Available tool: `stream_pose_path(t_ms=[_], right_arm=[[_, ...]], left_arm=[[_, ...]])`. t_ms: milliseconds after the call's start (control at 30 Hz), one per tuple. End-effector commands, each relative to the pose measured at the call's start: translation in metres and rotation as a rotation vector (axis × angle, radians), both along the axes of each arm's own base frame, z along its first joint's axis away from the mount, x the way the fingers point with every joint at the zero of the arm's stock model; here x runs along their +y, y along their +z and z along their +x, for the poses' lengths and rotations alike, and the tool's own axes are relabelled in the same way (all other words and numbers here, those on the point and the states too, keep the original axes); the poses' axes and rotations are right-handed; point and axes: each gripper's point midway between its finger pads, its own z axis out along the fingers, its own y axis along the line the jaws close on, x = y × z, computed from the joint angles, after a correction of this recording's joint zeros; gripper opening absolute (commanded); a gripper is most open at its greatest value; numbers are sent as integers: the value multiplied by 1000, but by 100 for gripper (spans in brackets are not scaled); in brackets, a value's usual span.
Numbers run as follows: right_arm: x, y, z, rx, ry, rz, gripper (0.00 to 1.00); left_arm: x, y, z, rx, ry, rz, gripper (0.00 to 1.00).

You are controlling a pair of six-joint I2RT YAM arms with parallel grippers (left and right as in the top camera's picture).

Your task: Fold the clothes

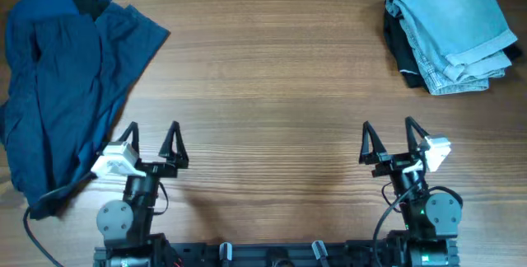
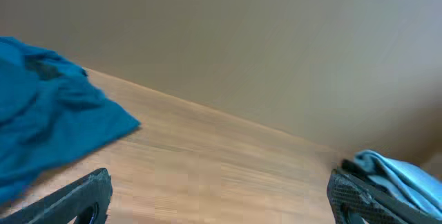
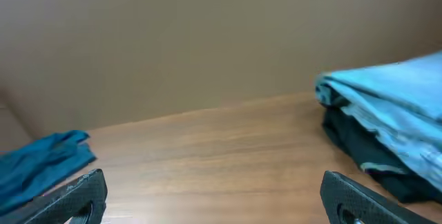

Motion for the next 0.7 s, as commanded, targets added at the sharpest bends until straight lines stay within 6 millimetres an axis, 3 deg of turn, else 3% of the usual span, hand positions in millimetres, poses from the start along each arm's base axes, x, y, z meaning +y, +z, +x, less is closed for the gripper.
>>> stream_pose_path(t_ms=[0,100,233,300,367,500,600,667], right_arm=[[12,60,-7,-89,65,-51,100],[21,88,3,-60,121,-97,100],[39,114,34,90,241,-159,100],[41,133,52,177,266,-192,100],[42,146,68,324,291,-196,100],[50,135,87,599,387,-204,100],[67,126,105,621,504,-153,100],[78,118,114,631,578,-112,100]], left_arm=[[-12,29,-2,42,-71,-17,100],[-19,55,10,93,-119,-20,100],[-25,95,45,237,-172,3,100],[-21,110,65,347,-168,57,100],[-3,126,87,487,-89,95,100],[8,139,108,645,-44,93,100],[8,126,118,687,-49,80,100],[24,113,120,735,5,78,100]])
